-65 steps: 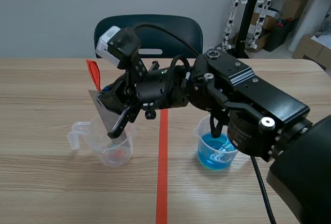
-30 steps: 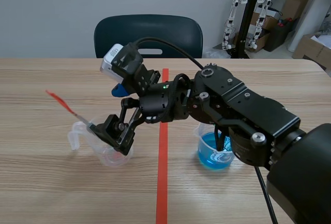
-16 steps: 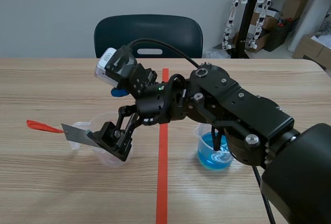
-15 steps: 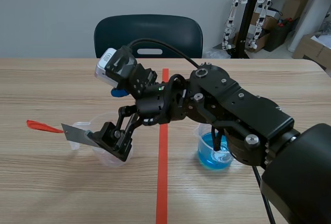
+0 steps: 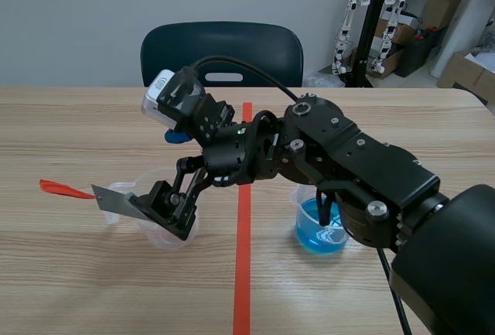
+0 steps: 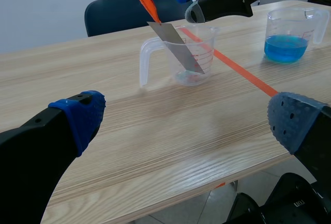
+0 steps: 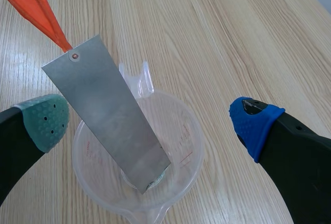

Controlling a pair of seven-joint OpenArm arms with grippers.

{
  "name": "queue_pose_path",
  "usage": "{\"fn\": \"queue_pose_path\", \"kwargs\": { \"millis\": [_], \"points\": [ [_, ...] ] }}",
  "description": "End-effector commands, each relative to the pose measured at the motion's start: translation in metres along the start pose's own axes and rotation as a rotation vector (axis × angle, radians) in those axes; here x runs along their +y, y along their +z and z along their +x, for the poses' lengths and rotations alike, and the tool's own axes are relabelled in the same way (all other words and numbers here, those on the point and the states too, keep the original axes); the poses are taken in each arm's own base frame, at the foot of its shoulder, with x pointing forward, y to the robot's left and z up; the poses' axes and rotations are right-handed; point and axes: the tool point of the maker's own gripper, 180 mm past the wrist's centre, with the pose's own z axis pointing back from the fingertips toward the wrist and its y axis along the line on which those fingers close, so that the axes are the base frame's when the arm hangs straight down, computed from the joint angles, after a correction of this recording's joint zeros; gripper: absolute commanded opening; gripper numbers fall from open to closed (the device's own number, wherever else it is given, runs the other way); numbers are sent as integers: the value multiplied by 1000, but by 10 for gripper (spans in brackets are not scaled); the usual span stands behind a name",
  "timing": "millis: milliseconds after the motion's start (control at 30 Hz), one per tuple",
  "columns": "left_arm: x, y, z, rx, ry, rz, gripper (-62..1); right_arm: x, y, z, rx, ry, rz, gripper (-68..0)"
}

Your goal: Do the redox reaction experiment. put the plate into the left beaker

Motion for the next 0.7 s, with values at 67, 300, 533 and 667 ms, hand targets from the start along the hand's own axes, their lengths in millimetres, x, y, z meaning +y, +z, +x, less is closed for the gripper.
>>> {"fn": "queue_pose_path", "kwargs": {
  "millis": [67,300,533,667],
  "points": [
    [-1,-2,6,-25,4,-4,14,-4,-1,17,-51,9,3,-22],
    [-1,-2,6,-25,4,-4,14,-4,0,18,-59,2,3,-22],
    [-1,-2,6,-25,4,-4,14,-4,0,18,-59,2,3,-22],
    [-1,-2,6,-25,4,-4,14,-4,0,18,-57,3,3,-22]
  ]
}}
